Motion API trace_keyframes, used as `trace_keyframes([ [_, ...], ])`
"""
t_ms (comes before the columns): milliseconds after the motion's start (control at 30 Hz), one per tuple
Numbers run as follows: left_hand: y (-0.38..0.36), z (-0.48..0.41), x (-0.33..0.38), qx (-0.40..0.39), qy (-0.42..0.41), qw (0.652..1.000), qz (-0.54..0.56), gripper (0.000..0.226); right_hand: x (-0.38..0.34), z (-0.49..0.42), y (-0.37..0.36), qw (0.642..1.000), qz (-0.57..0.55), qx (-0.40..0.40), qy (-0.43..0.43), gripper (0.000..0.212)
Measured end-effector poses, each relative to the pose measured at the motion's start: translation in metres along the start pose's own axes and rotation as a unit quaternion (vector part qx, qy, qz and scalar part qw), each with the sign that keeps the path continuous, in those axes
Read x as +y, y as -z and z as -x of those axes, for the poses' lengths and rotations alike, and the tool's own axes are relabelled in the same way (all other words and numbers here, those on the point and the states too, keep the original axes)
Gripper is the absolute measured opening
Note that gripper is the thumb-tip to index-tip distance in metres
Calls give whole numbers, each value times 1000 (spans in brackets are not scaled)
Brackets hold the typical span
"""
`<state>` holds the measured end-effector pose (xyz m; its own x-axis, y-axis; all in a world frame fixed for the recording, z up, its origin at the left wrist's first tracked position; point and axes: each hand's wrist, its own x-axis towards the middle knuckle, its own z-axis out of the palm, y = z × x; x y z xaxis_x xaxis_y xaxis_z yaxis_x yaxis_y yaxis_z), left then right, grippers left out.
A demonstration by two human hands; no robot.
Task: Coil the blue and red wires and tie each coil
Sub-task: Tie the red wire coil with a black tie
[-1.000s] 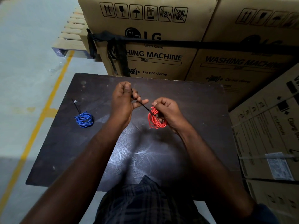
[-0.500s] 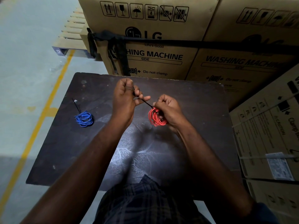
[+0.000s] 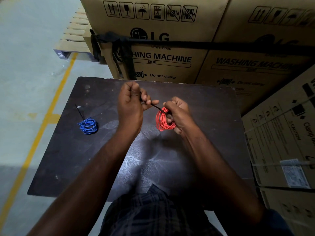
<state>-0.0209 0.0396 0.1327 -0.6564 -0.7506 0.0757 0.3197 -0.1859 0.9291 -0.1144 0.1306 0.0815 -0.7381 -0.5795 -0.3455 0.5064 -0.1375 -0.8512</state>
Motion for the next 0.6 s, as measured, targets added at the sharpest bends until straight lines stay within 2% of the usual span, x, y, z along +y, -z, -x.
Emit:
trace_keyframes([
  [100, -2, 0, 1, 4, -6, 1000, 0, 19, 2, -2, 1, 999, 29, -5, 21, 34],
  [167, -1, -4, 3, 13, 4, 1000, -4, 19, 3, 0, 2, 996, 62, -54, 32, 32],
  [367, -2, -22, 5, 40, 63, 997, -17, 21, 1, 14, -8, 968, 156, -192, 39, 4],
  [500, -5, -29, -2, 68, 88, 993, -32, 24, 4, 20, -16, 961, 179, -212, 1, 13],
  [600, -7, -28, -6, 57, 97, 993, -28, 25, 8, 20, -19, 953, 234, -184, 49, 15],
])
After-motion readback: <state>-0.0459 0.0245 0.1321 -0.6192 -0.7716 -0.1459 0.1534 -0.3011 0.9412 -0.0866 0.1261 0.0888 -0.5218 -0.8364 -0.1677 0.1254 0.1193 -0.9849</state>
